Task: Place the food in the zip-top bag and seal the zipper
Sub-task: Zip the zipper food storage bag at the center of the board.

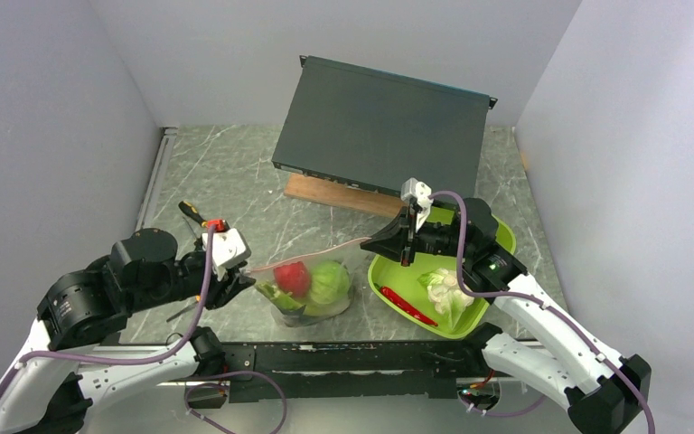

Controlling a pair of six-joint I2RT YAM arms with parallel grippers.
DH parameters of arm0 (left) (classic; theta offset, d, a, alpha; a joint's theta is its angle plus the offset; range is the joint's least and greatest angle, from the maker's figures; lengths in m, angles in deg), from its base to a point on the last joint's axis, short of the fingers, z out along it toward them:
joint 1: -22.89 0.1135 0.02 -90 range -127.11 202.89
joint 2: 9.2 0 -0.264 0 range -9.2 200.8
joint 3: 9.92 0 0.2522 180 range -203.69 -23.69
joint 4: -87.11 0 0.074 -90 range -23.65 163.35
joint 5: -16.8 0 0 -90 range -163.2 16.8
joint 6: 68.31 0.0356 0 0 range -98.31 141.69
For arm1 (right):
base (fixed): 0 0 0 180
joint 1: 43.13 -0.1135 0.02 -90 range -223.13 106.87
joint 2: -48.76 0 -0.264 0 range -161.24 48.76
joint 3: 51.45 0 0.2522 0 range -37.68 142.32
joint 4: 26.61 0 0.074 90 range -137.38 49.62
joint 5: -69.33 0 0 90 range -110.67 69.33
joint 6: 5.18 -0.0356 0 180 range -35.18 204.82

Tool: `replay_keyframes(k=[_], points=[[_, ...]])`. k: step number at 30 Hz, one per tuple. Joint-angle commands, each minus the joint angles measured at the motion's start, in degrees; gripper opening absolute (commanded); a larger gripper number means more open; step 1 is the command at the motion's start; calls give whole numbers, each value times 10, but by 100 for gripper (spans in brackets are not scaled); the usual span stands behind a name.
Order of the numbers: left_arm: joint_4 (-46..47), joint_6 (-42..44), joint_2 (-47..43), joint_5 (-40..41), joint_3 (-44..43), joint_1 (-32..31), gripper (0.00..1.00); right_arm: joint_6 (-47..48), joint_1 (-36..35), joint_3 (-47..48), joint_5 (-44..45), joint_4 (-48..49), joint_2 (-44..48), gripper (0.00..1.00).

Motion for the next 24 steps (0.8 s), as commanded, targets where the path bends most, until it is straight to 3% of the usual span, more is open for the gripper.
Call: replay_keyframes(k=[1, 4, 10, 15, 18, 24], points=[[25, -18, 5, -7, -7, 4, 59, 18, 5, 20, -17, 25, 12, 0], [36, -24, -5, -13, 5, 4, 70, 23, 5, 22, -23, 23, 9, 0], [31, -34, -16, 2, 9, 3, 70, 24, 5, 26, -35, 24, 6, 0], [19, -41, -23, 0, 30, 3, 75, 24, 5, 26, -44, 26, 4, 0], [31, -47, -38, -1, 52, 3, 74, 26, 5, 25, -44, 23, 6, 1], [58, -47, -71, 23, 74, 3, 61, 32, 5, 26, -47, 16, 7, 7]])
